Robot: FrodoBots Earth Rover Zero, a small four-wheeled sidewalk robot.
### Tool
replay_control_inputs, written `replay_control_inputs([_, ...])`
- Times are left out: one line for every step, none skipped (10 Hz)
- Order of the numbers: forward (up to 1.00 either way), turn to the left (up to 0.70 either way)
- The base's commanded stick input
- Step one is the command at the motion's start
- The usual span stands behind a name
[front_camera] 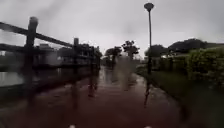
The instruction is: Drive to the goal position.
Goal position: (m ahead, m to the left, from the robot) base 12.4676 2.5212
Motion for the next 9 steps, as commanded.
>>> replay_control_inputs([1.0,-0.13])
replay_control_inputs([1.0,0.0])
replay_control_inputs([1.0,0.0])
replay_control_inputs([1.0,0.0])
replay_control_inputs([1.0,0.0])
replay_control_inputs([1.0,0.0])
replay_control_inputs([1.0,0.0])
replay_control_inputs([1.0,0.0])
replay_control_inputs([1.0,0.0])
